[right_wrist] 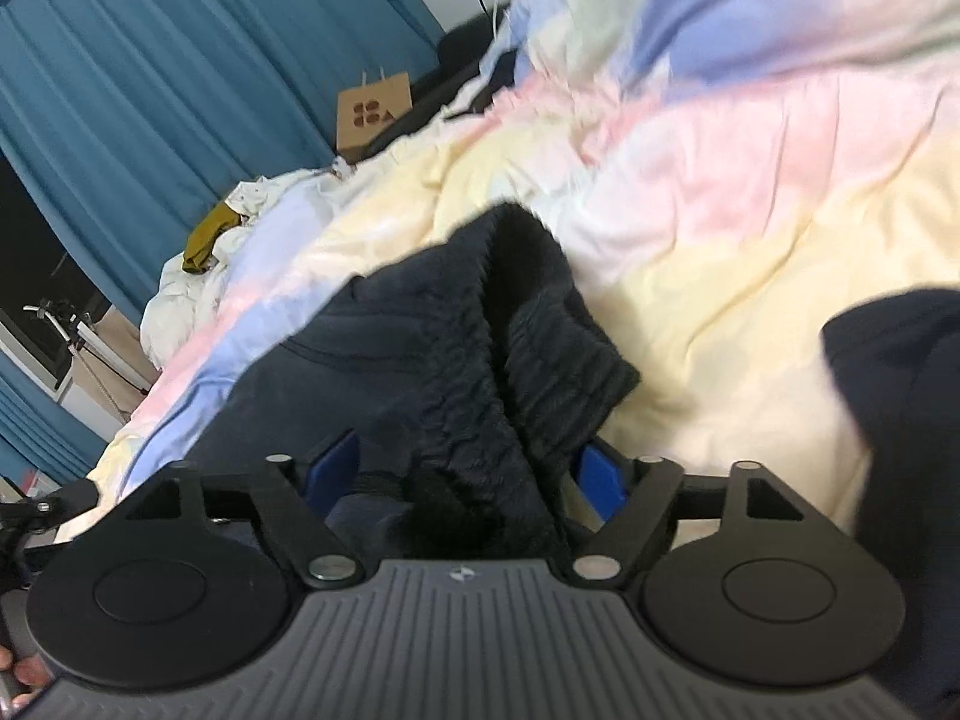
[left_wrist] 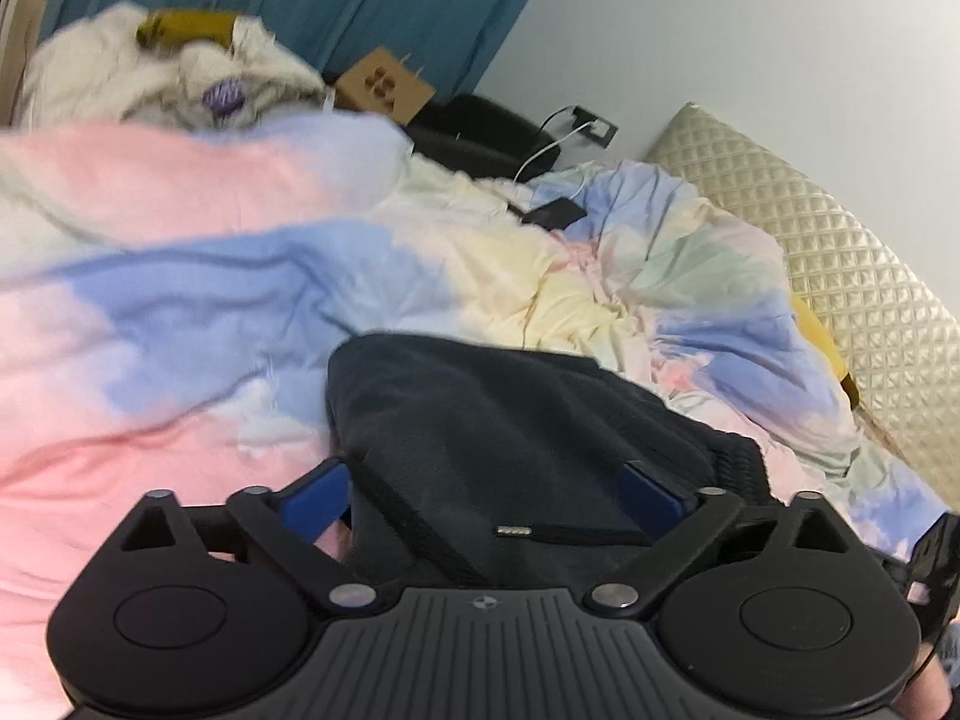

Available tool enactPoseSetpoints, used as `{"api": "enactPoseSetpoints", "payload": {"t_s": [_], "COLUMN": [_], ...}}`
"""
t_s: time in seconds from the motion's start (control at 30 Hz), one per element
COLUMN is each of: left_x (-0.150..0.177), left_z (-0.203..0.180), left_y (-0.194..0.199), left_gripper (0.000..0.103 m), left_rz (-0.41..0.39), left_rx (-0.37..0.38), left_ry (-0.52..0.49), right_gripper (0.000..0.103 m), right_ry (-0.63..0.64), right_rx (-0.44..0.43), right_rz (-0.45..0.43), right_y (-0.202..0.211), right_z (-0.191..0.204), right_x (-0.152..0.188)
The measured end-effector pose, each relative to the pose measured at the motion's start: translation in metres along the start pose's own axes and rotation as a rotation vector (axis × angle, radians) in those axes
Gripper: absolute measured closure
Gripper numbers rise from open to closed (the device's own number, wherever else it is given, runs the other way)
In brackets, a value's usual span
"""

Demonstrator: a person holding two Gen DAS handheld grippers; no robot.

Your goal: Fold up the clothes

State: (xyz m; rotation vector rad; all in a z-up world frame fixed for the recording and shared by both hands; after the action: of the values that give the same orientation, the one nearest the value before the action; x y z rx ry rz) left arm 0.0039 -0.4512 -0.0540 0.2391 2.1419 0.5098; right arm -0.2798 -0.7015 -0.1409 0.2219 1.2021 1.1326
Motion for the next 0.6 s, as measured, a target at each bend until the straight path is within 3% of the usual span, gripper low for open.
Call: {"api": "enactPoseSetpoints", "payload": {"t_s": [0.23, 0.43, 0.6], "left_x": [-0.007, 0.001, 0.016], "left_z": [-0.058, -0.103, -0.136], "left_y": [0.057, 0.103, 0.144], "left_gripper": [0.000, 0.000, 0.000], "left_rz": [-0.051, -0.086, -0.121], "left_rx": [-0.059, -0.135, -0.199], "left_ry": [-0.122, -0.188, -0.251], "right_gripper": [0.003, 0.000, 0.000], "right_ry": [0.127, 0.253, 0.320], "right_rx": [-0.027, -0.021, -0.027], "right_rz": [-0.129, -0.257, -0.271], "right_y": [0.058, 0.119, 0.155], "right_z": [0.024, 0.053, 0.076], "right_x": [-0.006, 0.002, 0.024]}}
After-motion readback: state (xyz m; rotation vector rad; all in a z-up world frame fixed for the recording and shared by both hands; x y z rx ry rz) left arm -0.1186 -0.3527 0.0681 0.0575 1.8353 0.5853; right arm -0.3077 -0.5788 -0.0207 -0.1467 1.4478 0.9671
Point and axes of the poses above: each gripper's, at about its wrist camera, not at the fingertips, and y roughly against the way its jaws point, z to its left, x to its underside, the point moved 2 cm from there along -y, roughly the way its jaws point, and after that the axes turned 14 degrees about x, right-handed, at the moved point
